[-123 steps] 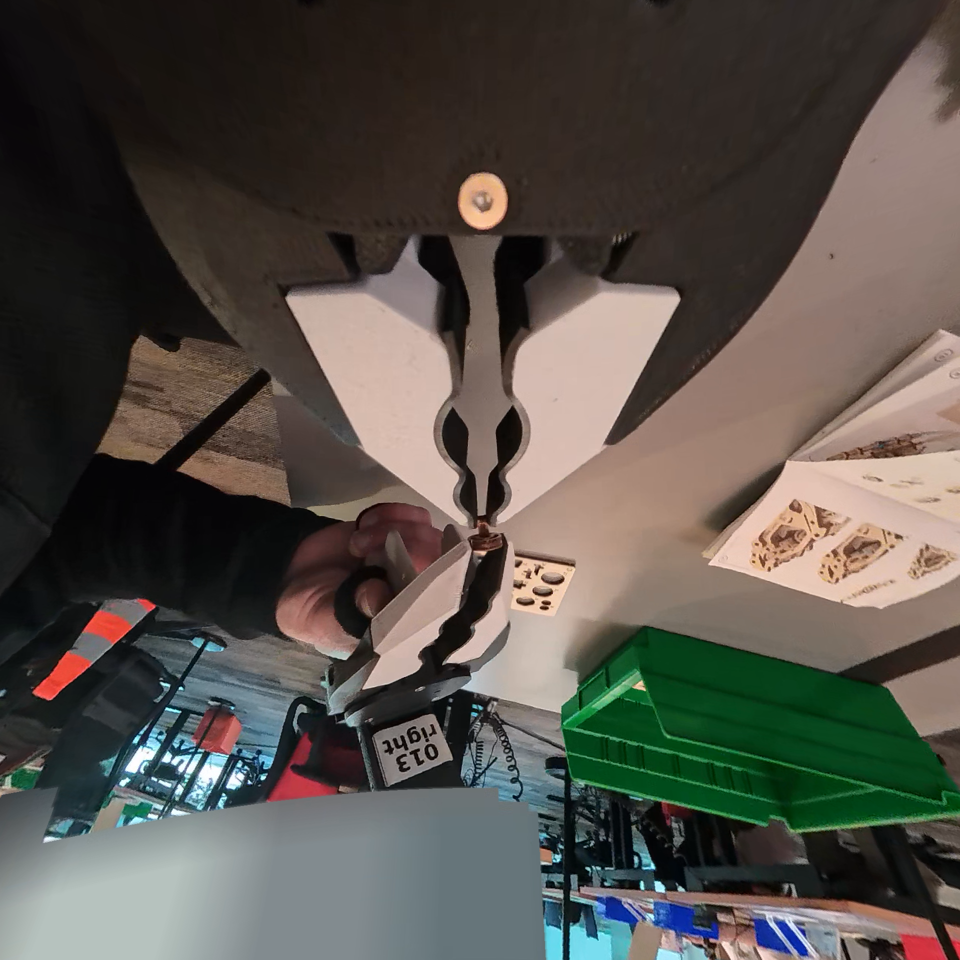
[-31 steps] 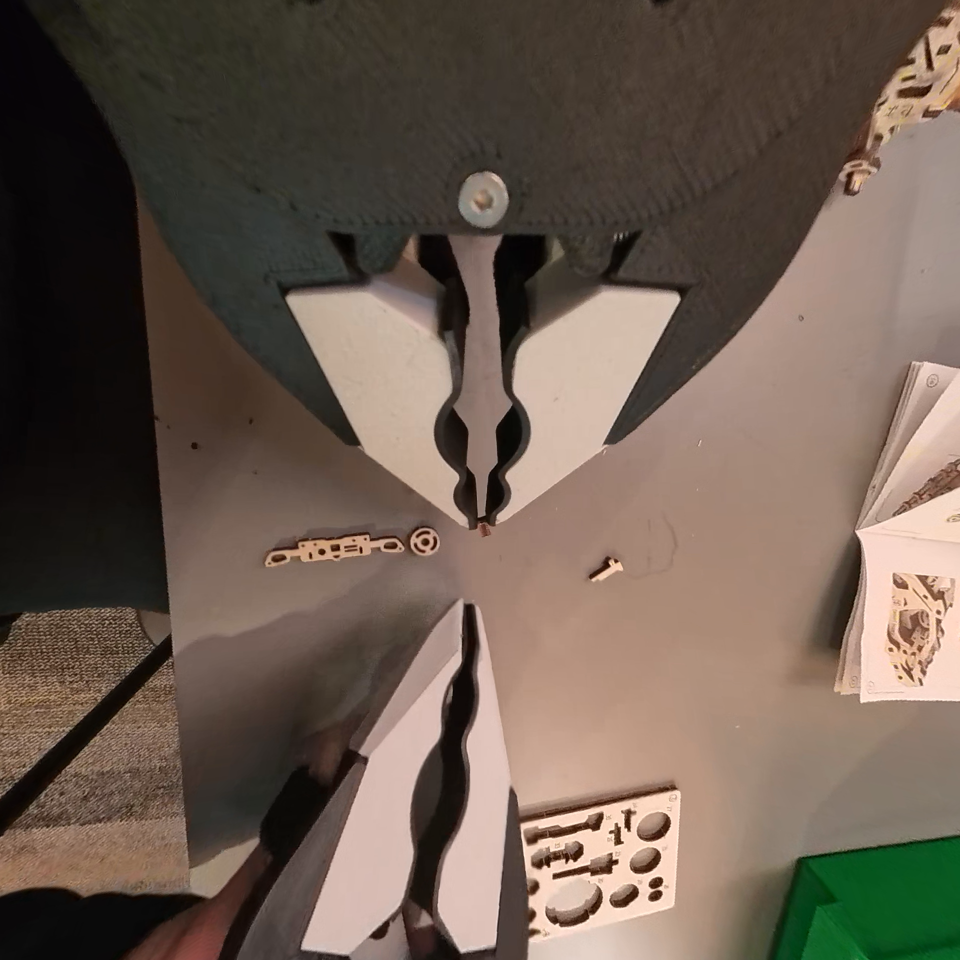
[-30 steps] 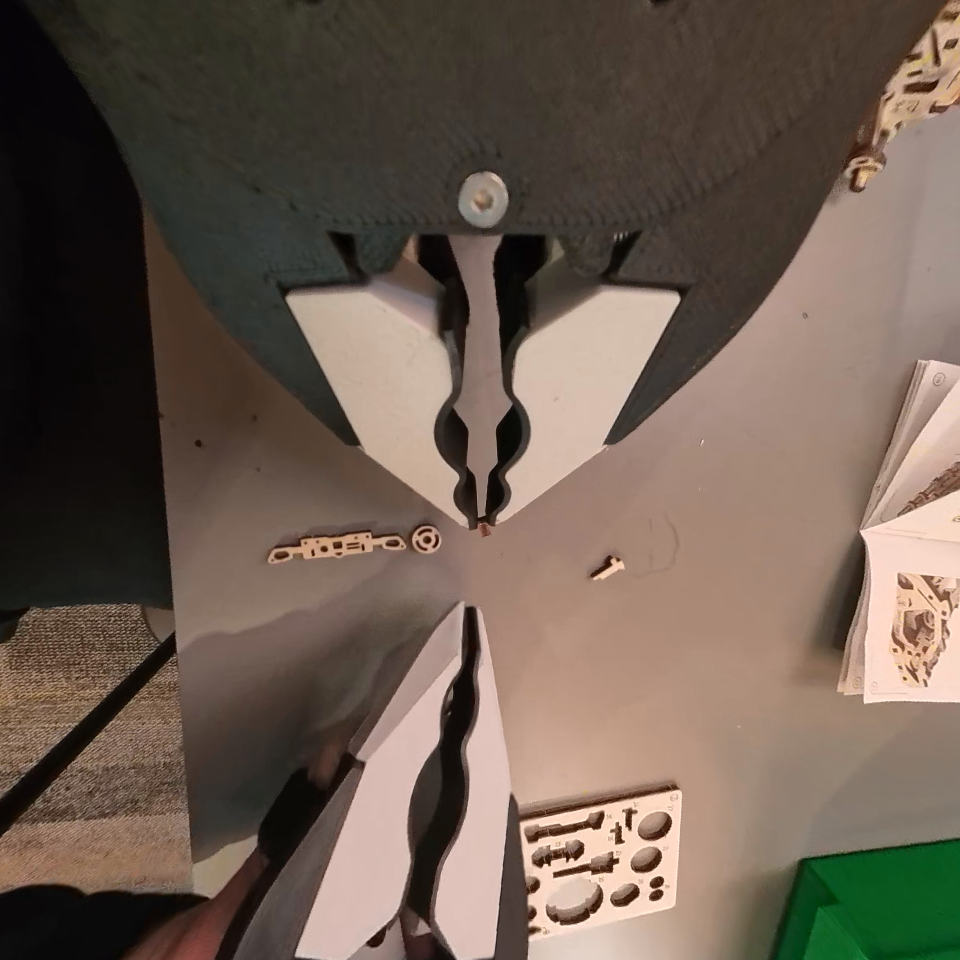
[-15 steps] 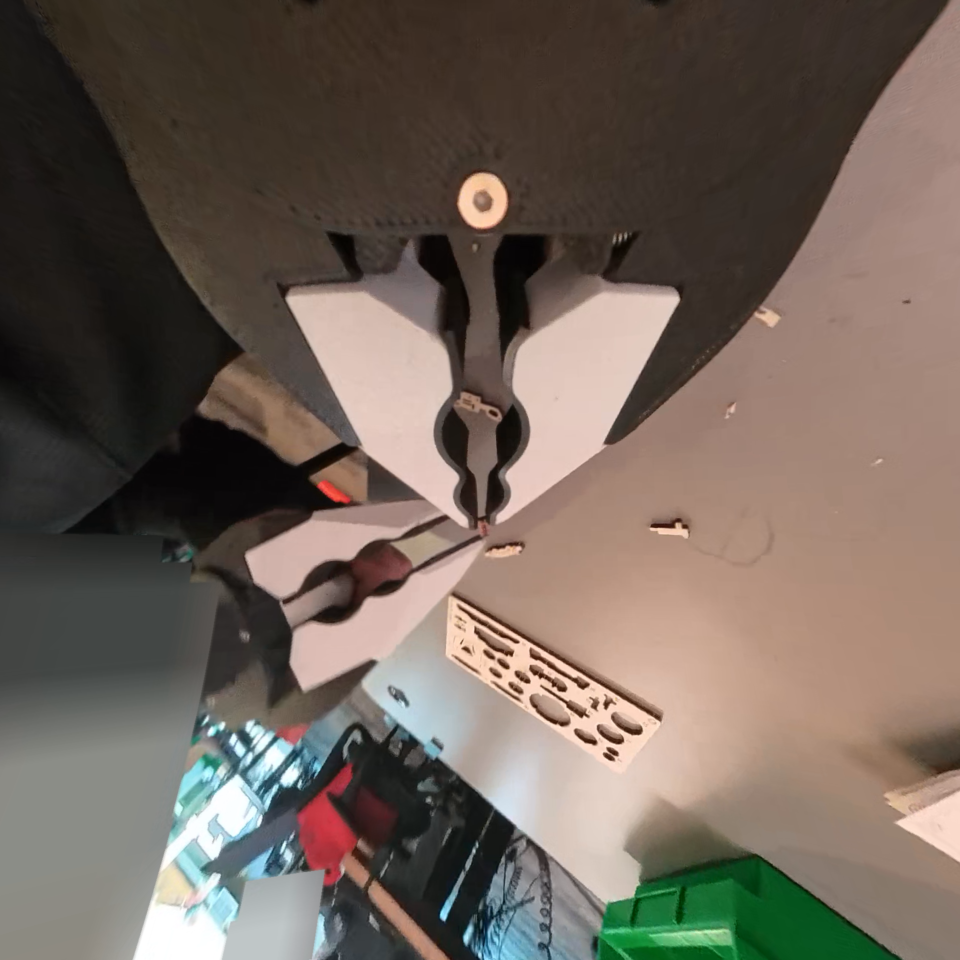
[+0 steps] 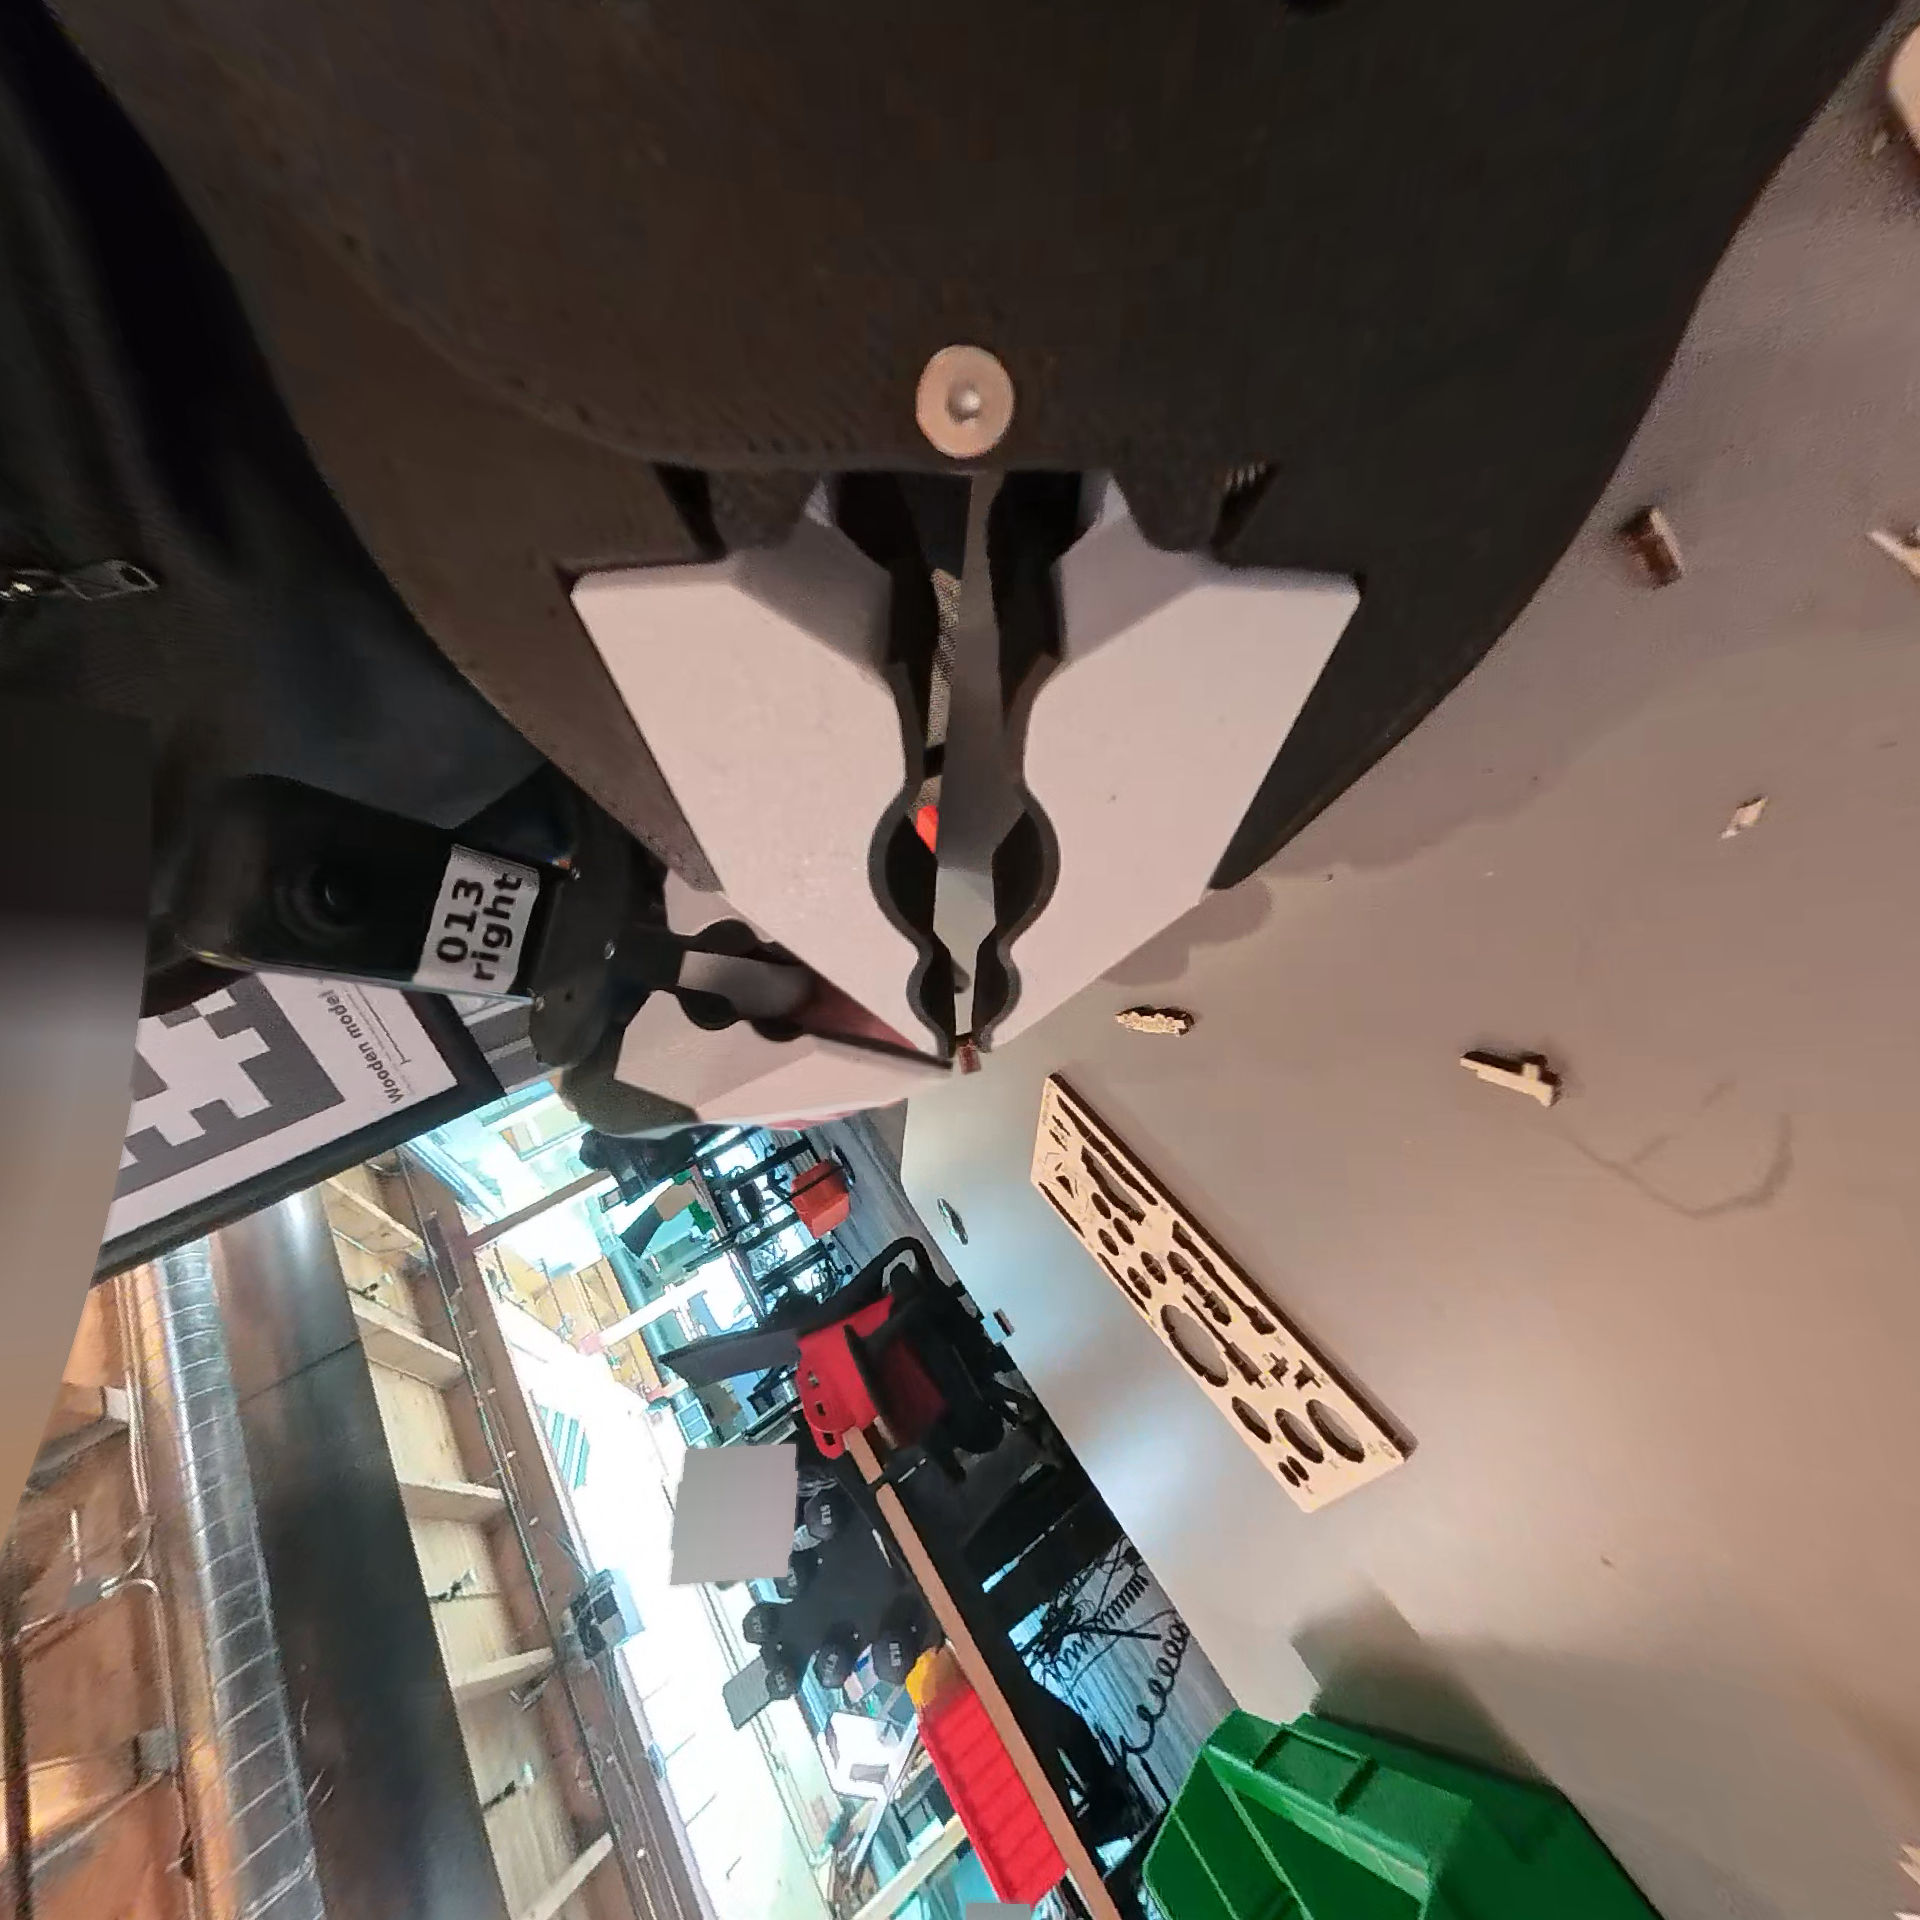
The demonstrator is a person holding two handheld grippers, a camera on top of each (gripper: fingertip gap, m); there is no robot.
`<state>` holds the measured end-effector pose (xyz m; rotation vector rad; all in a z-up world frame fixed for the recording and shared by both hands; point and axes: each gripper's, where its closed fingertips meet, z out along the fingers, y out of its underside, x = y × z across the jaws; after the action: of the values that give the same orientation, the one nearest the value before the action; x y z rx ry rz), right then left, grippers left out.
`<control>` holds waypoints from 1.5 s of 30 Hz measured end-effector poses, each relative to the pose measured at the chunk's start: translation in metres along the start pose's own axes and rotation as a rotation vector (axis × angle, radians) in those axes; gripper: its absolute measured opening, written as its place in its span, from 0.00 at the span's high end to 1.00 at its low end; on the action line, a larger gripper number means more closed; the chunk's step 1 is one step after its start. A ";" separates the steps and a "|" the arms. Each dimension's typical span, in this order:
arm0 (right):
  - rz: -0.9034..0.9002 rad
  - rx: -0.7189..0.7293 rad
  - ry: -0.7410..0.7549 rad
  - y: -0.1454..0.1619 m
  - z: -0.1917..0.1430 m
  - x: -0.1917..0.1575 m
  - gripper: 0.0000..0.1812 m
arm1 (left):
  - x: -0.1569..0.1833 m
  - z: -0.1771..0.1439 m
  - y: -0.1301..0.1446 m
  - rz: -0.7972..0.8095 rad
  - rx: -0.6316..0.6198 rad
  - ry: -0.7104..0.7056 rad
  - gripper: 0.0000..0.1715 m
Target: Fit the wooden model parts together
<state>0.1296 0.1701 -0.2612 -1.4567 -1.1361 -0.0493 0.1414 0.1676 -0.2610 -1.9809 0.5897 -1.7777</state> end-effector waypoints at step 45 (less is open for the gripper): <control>0.419 0.196 -0.207 -0.012 -0.013 0.018 1.00 | 0.027 -0.002 -0.012 0.043 0.035 0.126 0.97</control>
<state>0.1387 0.1678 -0.2381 -1.5183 -0.9468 0.5014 0.1427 0.1623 -0.2313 -1.8289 0.6315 -1.8842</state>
